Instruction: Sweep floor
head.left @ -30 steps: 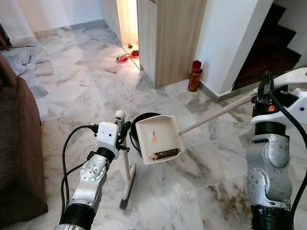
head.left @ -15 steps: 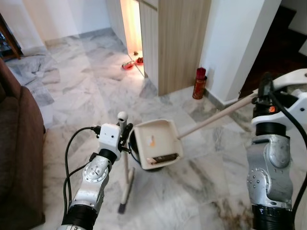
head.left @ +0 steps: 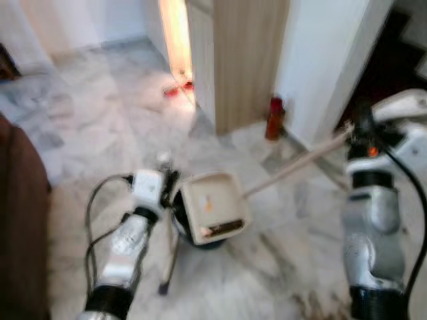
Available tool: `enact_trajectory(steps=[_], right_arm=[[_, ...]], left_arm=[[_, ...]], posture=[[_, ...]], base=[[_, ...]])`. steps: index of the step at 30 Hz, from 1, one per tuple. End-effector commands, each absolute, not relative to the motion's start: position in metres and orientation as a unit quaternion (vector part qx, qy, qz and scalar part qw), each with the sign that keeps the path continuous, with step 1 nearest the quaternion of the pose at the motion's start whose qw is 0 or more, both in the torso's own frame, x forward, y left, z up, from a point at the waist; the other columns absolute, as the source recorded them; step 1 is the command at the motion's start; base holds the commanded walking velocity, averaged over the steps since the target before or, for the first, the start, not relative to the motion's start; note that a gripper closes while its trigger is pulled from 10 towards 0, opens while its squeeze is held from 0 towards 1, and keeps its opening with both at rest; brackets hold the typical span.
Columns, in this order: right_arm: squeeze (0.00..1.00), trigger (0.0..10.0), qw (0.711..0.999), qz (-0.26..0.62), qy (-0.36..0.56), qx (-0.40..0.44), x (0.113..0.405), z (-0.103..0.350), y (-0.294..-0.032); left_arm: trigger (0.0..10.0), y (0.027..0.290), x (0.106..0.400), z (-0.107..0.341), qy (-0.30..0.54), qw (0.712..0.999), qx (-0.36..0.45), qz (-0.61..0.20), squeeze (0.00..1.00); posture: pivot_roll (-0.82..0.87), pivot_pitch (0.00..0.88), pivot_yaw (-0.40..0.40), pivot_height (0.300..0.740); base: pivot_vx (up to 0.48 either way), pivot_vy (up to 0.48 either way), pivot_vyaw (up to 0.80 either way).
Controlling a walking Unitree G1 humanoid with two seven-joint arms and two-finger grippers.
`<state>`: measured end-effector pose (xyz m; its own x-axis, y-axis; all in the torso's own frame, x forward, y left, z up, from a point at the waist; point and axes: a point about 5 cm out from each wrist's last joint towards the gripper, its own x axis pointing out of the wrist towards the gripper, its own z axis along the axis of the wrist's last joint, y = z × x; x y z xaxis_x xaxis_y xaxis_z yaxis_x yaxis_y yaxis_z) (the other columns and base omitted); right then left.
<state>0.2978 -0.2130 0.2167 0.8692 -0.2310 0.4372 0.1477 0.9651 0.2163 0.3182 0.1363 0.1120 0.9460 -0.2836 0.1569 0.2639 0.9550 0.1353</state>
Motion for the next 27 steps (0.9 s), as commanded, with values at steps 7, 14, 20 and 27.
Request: enact_trajectory(steps=[7, 14, 20, 27], right_arm=[[0.00, 10.0, 0.951, -0.067, -0.280, 0.112, 0.2974, 0.2358, -0.1993], [0.00, 10.0, 0.950, -0.065, -0.282, 0.113, 0.2981, 0.2375, -0.1981], [0.00, 10.0, 0.949, -0.061, -0.285, 0.116, 0.2989, 0.2395, -0.1968], [0.00, 10.0, 0.949, -0.062, -0.287, 0.118, 0.2990, 0.2399, -0.1964]], left_arm=[[10.0, 0.1475, 0.3181, 0.1175, -0.103, 0.984, 0.069, -0.125, 0.00], [10.0, 0.1475, 0.3176, 0.1166, -0.101, 0.985, 0.068, -0.124, 0.00], [10.0, 0.1490, 0.3167, 0.1162, -0.102, 0.985, 0.069, -0.121, 0.00], [10.0, 0.1489, 0.3148, 0.1153, -0.102, 0.985, 0.068, -0.125, 0.00]], posture=[[0.13, 0.063, -0.009, 0.740], [0.14, 0.061, -0.015, 0.740], [0.14, 0.061, -0.018, 0.740], [0.14, 0.060, -0.020, 0.740]], base=[[0.371, 0.000, 0.07], [0.355, 0.000, 0.00], [0.339, 0.000, 0.00], [0.089, 0.000, 0.00]])
